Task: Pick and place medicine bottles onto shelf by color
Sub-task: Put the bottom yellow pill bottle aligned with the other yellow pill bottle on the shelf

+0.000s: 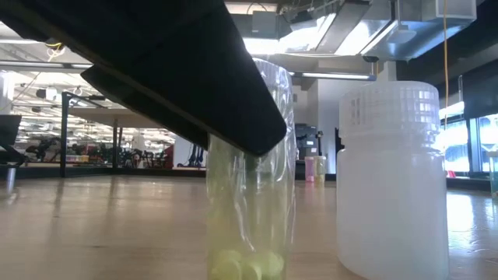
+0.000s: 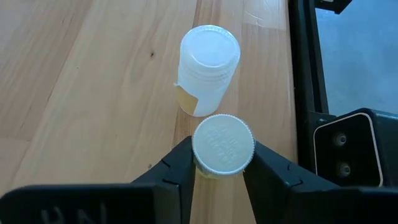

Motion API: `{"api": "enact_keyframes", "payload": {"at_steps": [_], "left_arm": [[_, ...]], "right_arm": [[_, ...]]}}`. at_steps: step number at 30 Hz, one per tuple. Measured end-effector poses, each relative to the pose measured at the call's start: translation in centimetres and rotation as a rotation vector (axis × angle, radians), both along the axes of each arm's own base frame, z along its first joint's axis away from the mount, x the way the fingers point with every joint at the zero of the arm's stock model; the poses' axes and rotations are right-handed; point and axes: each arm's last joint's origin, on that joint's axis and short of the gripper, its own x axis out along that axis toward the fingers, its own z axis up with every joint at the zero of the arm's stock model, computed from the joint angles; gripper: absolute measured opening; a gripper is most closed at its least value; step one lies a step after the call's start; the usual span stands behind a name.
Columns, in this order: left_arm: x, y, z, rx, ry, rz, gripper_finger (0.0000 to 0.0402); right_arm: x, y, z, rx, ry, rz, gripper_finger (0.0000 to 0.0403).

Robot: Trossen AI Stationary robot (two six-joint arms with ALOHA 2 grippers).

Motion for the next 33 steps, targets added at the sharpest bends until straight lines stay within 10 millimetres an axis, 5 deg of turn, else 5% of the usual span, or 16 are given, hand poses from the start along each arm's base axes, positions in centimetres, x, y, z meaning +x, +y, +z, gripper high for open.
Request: {"api": "enact_keyframes", "payload": {"at_steps": [9,17,33], "left_arm": [[-0.3,0.1,0.3,-0.008,0.016,0.017,0.0105],[-1.1,0.8,2.5,0.018,0.026,0.028,0.0105],[-3.7,5.2,10.7,0.039,-0.092,0.306,0.0105]], "right_arm": [[0.0,0.0,0.0,0.001,0.0,-0.001,0.0202],[0.0,0.0,0.0,0.002,-0.001,-0.001,0.0202],[0.0,0.0,0.1,0.004,-0.004,-0.001,0.0202]]}}
